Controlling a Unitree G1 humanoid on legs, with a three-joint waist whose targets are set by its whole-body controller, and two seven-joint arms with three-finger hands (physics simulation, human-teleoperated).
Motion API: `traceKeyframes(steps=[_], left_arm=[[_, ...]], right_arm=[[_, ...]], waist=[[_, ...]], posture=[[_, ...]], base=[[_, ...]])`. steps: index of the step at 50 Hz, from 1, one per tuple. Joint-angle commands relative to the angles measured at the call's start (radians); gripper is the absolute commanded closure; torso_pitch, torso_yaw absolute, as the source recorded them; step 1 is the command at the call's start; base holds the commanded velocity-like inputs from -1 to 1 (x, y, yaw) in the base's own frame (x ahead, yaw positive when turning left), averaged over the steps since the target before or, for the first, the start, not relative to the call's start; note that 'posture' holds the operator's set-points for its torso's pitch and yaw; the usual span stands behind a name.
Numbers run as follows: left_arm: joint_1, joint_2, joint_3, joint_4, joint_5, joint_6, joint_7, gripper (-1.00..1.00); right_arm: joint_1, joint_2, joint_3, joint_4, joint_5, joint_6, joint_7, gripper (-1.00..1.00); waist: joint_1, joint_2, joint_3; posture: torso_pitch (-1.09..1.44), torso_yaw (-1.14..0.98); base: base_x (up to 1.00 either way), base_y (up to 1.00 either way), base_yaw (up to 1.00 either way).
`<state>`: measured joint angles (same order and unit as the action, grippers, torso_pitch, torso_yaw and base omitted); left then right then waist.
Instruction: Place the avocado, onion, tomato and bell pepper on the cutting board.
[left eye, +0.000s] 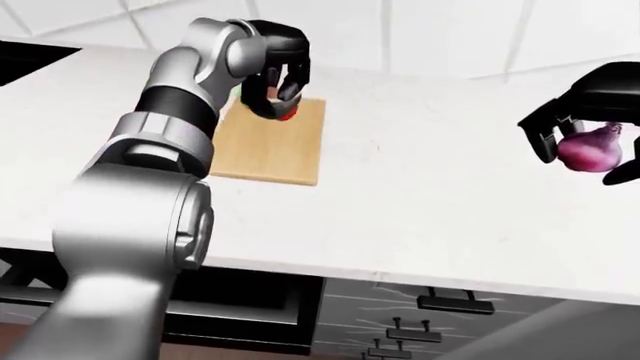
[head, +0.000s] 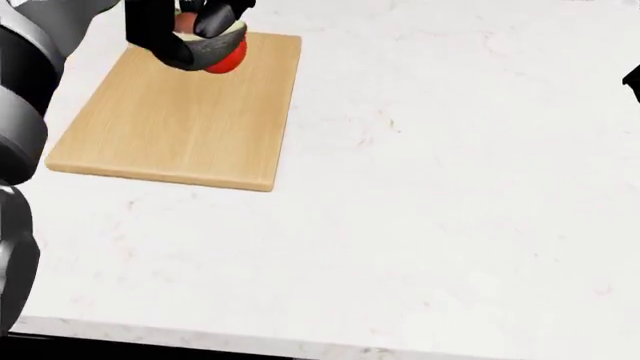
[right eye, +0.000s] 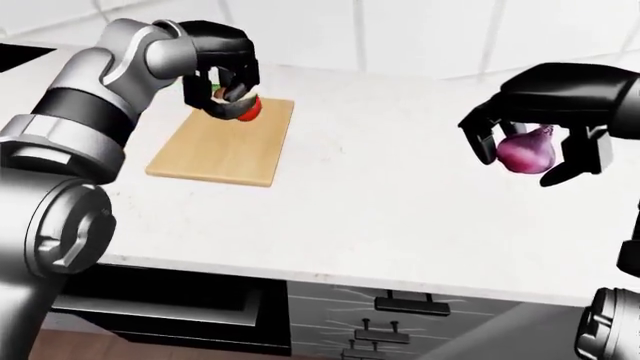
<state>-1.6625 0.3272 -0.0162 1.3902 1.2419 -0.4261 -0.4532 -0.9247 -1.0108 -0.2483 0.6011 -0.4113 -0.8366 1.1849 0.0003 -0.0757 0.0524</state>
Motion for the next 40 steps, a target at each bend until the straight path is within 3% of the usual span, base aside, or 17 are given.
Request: traceKeyframes(steps=[1,16,40], left_arm=[[-0.041,0.025,0.01,-0.047,-0.01,0.004,0.036,1.0],[0.024,0.083,0.024,-0.043,-0.002,0.021,0.105,1.0],[0.101,0.092,0.02,-0.032,0.033,0.043,0.246,1.0]], right_arm=[[-0.034,-0.021,-0.023,-0.023,0.014,0.004,-0.016,1.0],[-0.051,-0.015,-0.021,-0.023,0.008,0.005,-0.006,1.0],[-0.04,-0.017,-0.024,-0.034,0.013,0.01,-0.004,1.0]], waist=[[0.0,-0.003,-0.035],[-0.002,0.01,-0.034],[-0.006,0.016,-0.04]], posture=[[0.0,0.0],[0.0,0.0],[0.0,0.0]], base=[[0.0,0.0,0.0],[0.0,0.0,0.0],[0.0,0.0,0.0]])
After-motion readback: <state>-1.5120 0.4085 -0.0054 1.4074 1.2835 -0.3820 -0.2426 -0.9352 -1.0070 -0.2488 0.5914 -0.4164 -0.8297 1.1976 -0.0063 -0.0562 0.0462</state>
